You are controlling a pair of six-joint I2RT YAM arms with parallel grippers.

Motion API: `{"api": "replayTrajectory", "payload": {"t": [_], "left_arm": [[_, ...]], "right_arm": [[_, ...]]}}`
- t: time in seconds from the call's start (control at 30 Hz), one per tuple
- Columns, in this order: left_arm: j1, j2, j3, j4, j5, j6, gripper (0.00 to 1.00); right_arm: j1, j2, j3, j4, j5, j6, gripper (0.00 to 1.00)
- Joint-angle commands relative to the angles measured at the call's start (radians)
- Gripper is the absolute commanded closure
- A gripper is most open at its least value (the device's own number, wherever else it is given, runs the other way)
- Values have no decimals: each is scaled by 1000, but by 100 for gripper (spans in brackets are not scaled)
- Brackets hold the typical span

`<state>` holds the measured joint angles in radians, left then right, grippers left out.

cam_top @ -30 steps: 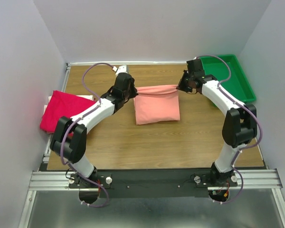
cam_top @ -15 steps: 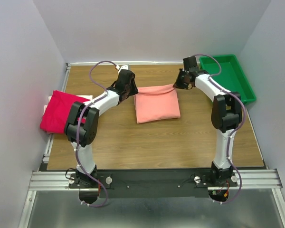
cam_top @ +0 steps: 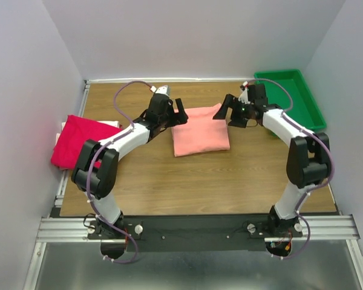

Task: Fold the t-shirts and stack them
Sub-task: Fold the tshirt, then neatly place the folded tshirt to the corner

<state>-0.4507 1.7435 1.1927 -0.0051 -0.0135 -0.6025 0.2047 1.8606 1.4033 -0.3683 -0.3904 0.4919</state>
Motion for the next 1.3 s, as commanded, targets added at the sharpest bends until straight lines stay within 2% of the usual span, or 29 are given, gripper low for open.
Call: {"api": "replayTrajectory", "payload": {"t": [0.0,0.03,0.13,0.43,0.6,0.77,0.93,1.0,1.1,1.27], "left_arm": [[-54,-21,-79,102,121,-37,3],[-72,-1,-88,114,129,-43,3],[-86,30,-90,117,139,-48,3],[-75,71,-174,125,107,-51,2],[-72,68,-235,123,90,-49,2],[-69,5,-243,61,41,-39,2],[-69,-179,-289,17,-61,-49,2],[-68,-222,-309,7,-95,-43,2],[-65,-217,-305,7,-134,-31,2],[-59,-98,-196,-47,-158,-16,2]], "right_arm": [[12,-138,-266,227,-261,66,0],[16,-159,-333,286,-324,82,0],[16,-141,-356,315,-354,68,0],[15,61,-355,312,-245,54,0],[13,29,-426,309,-179,21,0],[10,-86,-402,247,-180,-6,0],[10,-355,-478,220,-128,-3,0],[12,-447,-535,207,-56,8,0],[10,-686,-685,193,42,51,0],[10,-912,-794,177,70,85,0]]}}
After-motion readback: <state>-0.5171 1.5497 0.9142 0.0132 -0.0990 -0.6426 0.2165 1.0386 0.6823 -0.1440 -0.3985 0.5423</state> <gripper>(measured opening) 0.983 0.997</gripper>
